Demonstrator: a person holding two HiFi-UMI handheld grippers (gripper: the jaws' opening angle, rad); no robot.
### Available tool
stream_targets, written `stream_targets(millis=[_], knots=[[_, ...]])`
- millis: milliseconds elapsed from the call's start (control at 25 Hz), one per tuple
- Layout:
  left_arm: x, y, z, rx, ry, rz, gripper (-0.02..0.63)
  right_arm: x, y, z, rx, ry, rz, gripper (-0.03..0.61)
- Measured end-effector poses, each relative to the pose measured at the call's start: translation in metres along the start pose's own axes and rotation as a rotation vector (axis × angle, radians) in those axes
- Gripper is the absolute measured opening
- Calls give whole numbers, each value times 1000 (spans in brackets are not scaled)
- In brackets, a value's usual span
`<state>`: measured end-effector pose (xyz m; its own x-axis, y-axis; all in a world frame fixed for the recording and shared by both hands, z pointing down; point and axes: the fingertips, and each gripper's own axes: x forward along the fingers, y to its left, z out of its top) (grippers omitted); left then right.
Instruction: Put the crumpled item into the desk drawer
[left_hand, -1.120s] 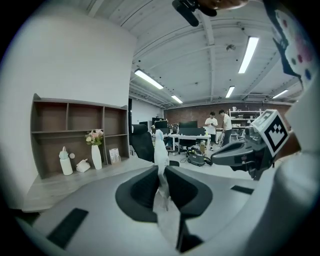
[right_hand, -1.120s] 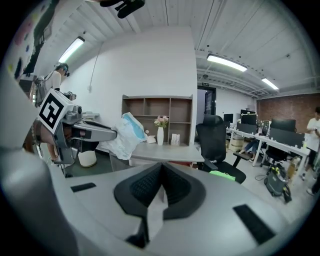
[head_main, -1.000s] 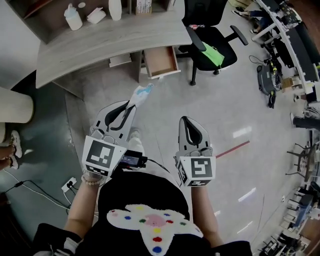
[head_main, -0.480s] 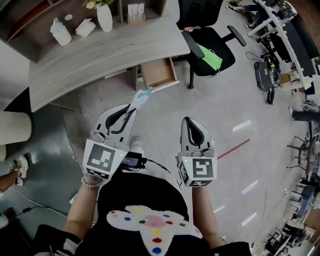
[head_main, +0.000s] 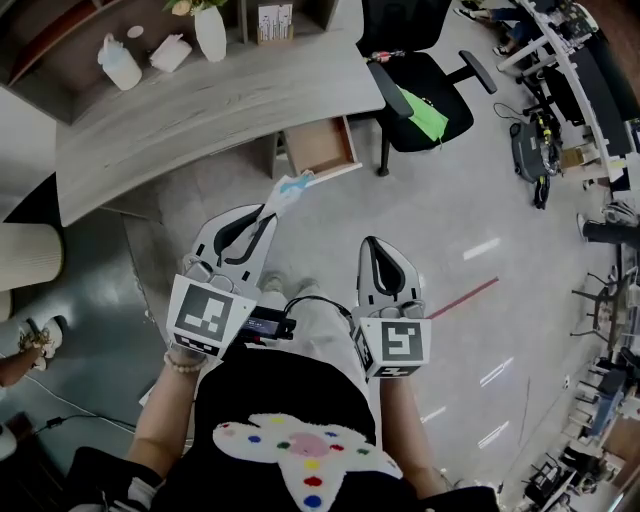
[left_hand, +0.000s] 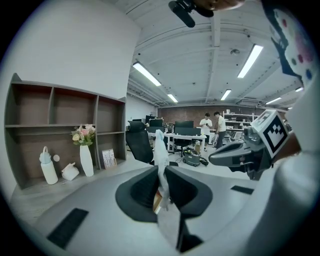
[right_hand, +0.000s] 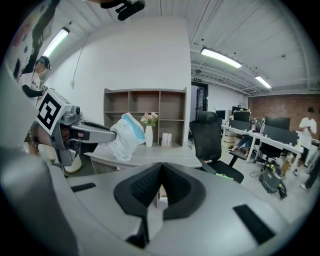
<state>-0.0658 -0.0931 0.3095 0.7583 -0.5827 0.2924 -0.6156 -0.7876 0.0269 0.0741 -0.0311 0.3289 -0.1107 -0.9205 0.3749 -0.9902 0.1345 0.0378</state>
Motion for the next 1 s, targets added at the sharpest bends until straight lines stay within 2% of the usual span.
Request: stream_targets(millis=[360, 520, 1000], knots=[[0, 1, 8, 19, 0, 57, 51, 13, -4, 8, -17, -19, 74, 3], [7, -4, 7, 2, 6, 79, 51, 14, -14, 11, -31, -21, 93, 3], [19, -11, 2, -10, 21, 109, 49, 18, -30, -8, -26, 32, 129, 3]])
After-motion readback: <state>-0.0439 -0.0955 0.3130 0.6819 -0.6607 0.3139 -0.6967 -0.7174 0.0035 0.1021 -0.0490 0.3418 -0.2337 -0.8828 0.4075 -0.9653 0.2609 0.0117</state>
